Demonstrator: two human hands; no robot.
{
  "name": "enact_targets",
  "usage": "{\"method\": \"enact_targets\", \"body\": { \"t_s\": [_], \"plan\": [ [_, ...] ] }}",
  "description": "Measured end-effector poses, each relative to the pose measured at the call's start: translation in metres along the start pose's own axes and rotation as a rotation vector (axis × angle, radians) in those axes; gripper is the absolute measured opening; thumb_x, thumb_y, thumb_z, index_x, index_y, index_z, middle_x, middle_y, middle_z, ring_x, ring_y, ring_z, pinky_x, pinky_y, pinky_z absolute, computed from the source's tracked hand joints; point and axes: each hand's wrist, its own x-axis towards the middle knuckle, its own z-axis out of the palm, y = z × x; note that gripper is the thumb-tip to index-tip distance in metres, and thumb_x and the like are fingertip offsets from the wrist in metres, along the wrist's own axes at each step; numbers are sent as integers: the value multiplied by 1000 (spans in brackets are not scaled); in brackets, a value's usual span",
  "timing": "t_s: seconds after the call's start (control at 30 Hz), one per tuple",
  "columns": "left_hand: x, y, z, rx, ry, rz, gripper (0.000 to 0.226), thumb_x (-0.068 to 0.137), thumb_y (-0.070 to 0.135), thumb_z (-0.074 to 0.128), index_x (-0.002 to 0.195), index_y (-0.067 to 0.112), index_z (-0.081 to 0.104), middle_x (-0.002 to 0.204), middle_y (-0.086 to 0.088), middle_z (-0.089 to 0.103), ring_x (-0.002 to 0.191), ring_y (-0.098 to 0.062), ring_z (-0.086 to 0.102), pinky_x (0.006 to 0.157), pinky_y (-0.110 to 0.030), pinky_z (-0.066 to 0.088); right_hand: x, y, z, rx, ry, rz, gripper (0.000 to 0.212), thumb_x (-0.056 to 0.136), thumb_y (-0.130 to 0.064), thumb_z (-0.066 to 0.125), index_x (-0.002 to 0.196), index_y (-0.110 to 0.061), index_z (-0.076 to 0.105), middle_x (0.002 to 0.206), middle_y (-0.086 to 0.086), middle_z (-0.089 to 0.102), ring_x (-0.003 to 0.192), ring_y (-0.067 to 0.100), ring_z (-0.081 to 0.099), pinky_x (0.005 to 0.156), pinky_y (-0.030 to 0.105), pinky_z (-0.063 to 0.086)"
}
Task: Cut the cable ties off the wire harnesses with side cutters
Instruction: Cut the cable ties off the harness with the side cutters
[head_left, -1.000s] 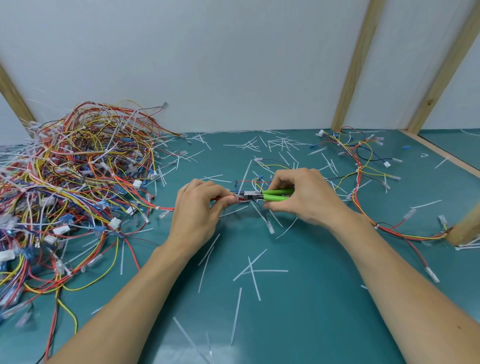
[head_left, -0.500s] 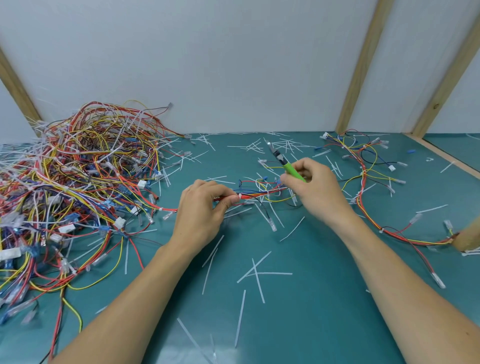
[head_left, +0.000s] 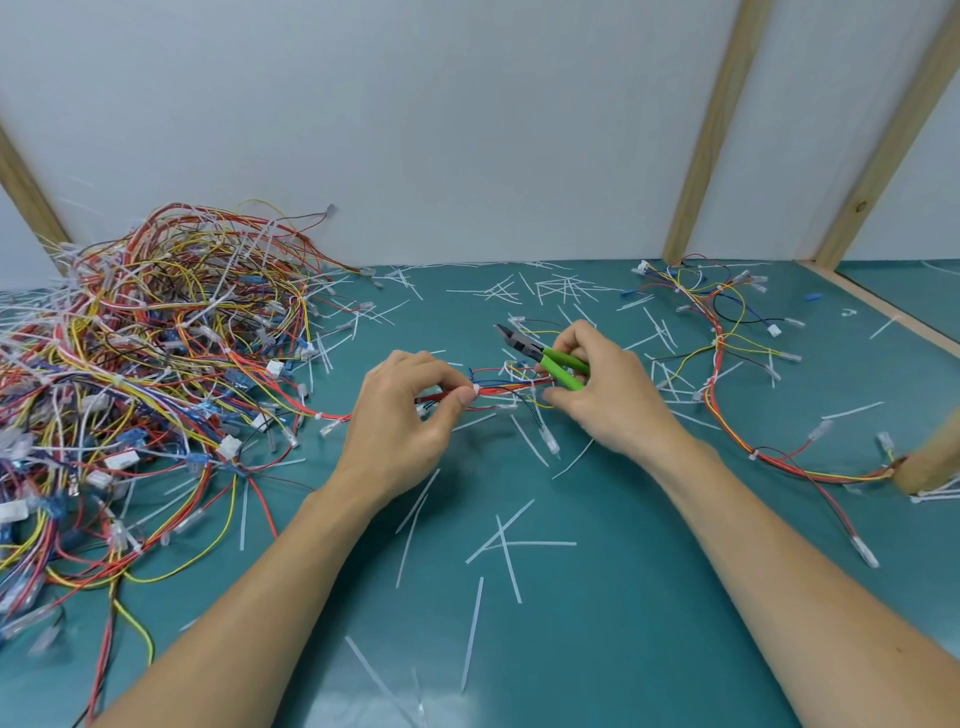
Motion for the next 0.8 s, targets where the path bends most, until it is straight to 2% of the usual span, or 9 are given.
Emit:
{"method": "enact_targets", "body": {
  "t_s": [0.13,0.27,0.33,0.4,0.47,0.53,0.63,0.73,0.8],
  "plan": [
    [1,2,-3,-91,56,-64,10,93,12,70,83,13,72,80,13,62,87,-13,54,79,-18,36,-1,1,-2,31,-40,-26,47,71,-39,88,96,-30,49,94,-14,71,86,18,60,77,35,51],
    [2,-1,-6,-120,46,-139,10,94,13,69,84,15,72,85,11,66,93,-14,56,81,-16,36,0,-1,0,119,15,-50,43,73,-46,88,92,-29,53,79,-19,69,70,-1,56,61,11,41],
    [2,-3,-6,-65,51,-157,14,91,13,68,80,20,73,84,10,66,93,-16,55,81,-19,37,0,-1,0,168,59,-62,39,77,-47,87,90,-29,54,72,-25,66,64,-2,55,59,8,38],
    [2,-4,-6,-29,40,-176,16,84,18,61,73,25,71,81,11,67,92,-16,54,83,-27,39,-1,-4,1,158,74,-80,38,77,-50,85,89,-31,54,74,-25,66,68,0,58,65,12,44],
    [2,-4,-6,-15,46,-206,18,82,25,56,69,24,69,79,11,67,91,-16,55,86,-36,43,-4,-7,3,137,58,-87,38,75,-54,83,90,-32,56,84,-21,71,79,7,64,78,33,56],
    [2,-5,-5,-9,118,-215,21,88,34,57,74,23,70,80,11,66,90,-14,58,86,-39,46,-7,-10,7,110,29,-107,38,74,-53,82,91,-32,56,86,-17,72,84,14,66,81,42,57],
    [2,-3,-3,-5,175,-133,22,90,45,61,80,27,69,82,16,66,90,-9,60,84,-32,46,-11,-16,14,90,-4,-127,39,73,-47,85,93,-31,56,88,-14,72,88,16,68,84,43,57],
    [0,-1,4,62,56,-33,20,86,50,71,82,30,72,83,20,67,92,-6,58,84,-30,45,-11,-19,19,88,-14,-120,42,72,-45,87,93,-29,55,87,-13,72,84,14,67,81,42,56],
    [-1,-2,8,72,-29,-43,26,78,58,76,86,33,73,83,21,69,92,-2,59,82,-30,47,-11,-20,19,91,-36,-109,47,70,-47,90,94,-27,55,88,-12,71,85,17,65,83,43,56]
  ]
}}
